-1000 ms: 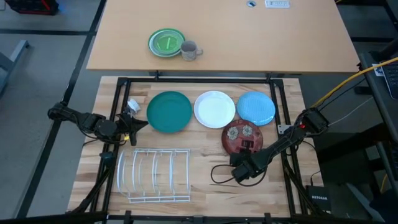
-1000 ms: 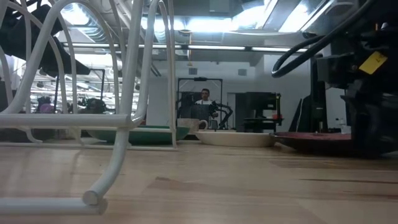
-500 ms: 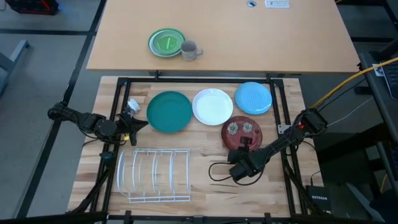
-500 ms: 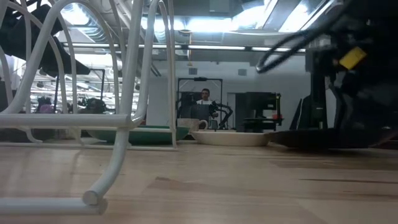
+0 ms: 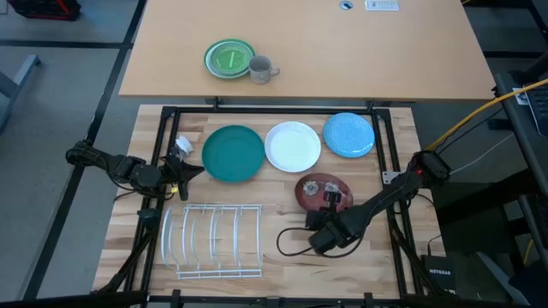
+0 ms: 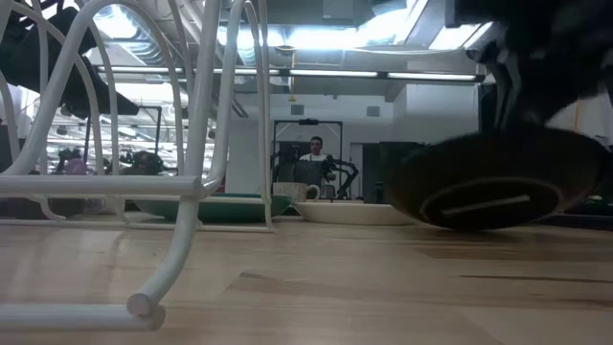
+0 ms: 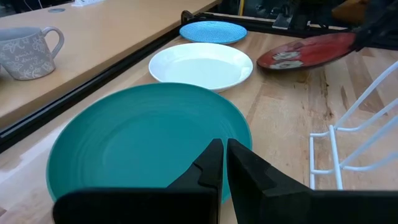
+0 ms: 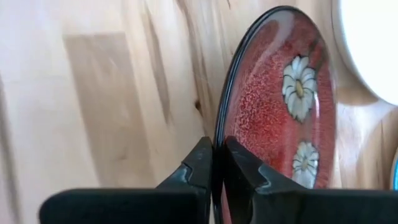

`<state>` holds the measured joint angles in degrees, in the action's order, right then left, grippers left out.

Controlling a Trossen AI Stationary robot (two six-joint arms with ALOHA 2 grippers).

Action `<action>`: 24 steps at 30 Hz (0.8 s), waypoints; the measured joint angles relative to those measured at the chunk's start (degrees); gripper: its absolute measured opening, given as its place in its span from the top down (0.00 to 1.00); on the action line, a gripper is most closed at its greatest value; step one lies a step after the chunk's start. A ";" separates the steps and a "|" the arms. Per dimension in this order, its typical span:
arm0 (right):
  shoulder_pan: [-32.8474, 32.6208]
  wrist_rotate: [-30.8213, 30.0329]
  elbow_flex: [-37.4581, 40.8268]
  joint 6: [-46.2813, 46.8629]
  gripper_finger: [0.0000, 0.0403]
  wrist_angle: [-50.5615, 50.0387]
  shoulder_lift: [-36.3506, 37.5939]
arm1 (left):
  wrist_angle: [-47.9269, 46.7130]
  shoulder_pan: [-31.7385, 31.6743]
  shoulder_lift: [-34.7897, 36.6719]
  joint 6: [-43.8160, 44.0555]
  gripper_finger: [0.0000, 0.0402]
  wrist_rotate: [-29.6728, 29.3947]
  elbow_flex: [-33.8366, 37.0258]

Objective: Sort dishes
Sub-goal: Put the red plate into the dish rack

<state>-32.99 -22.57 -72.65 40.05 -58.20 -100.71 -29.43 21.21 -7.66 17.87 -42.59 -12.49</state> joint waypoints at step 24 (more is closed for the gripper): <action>-0.02 -1.47 -10.92 -2.69 0.96 -3.04 0.04 | 8.84 0.01 0.02 -4.73 0.97 -0.02 0.00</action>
<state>-33.01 -24.04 -83.57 37.36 -61.24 -100.66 -20.59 21.22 -7.64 13.14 -42.61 -12.49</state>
